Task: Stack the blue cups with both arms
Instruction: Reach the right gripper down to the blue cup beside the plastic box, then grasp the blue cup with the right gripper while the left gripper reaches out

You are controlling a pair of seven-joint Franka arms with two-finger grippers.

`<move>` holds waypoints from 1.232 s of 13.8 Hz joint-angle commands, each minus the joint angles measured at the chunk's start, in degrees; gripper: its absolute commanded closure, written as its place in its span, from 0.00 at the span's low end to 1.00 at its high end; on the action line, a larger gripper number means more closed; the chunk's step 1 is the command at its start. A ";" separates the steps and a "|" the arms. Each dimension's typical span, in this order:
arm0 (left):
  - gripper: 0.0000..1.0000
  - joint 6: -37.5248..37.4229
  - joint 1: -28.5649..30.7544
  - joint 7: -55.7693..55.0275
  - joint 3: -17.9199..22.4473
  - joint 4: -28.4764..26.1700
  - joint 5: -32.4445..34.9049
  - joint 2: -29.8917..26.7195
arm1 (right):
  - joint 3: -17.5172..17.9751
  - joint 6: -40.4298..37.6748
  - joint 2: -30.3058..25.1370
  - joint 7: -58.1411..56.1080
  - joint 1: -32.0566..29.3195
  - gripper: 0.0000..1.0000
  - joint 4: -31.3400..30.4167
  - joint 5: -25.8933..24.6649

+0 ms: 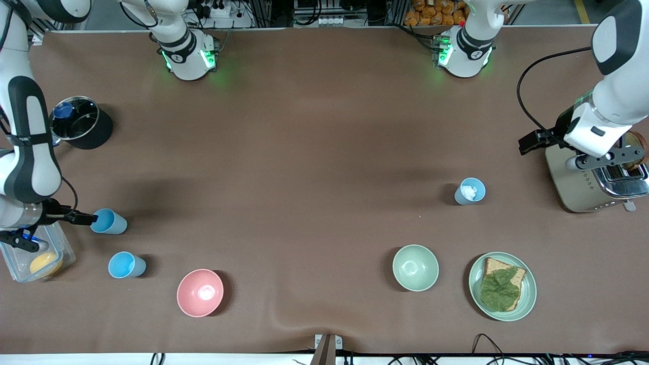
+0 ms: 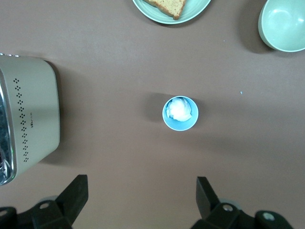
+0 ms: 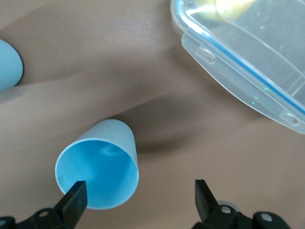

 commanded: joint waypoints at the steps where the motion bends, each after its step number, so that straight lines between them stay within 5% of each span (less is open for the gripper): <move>1: 0.00 4.46 0.82 0.08 -0.37 -5.43 -1.07 -2.05 | 0.14 1.53 1.46 0.25 -0.31 0.00 0.23 0.95; 5: 0.00 8.77 2.23 0.79 -0.37 -9.22 -1.07 -1.79 | 0.14 3.90 3.23 0.16 -0.40 0.00 0.06 0.95; 6: 0.00 9.82 2.23 0.79 -0.37 -10.27 -1.07 -1.70 | 0.14 3.64 3.23 0.16 -0.40 0.59 -0.03 0.86; 7: 0.00 11.40 2.32 0.79 -0.45 -11.50 -1.07 -1.70 | 0.14 3.81 3.23 0.16 -0.48 1.00 -0.64 0.86; 17: 0.00 22.39 3.11 0.88 -0.37 -16.70 -0.90 3.38 | 0.32 5.75 1.12 0.34 1.18 1.00 -0.91 0.86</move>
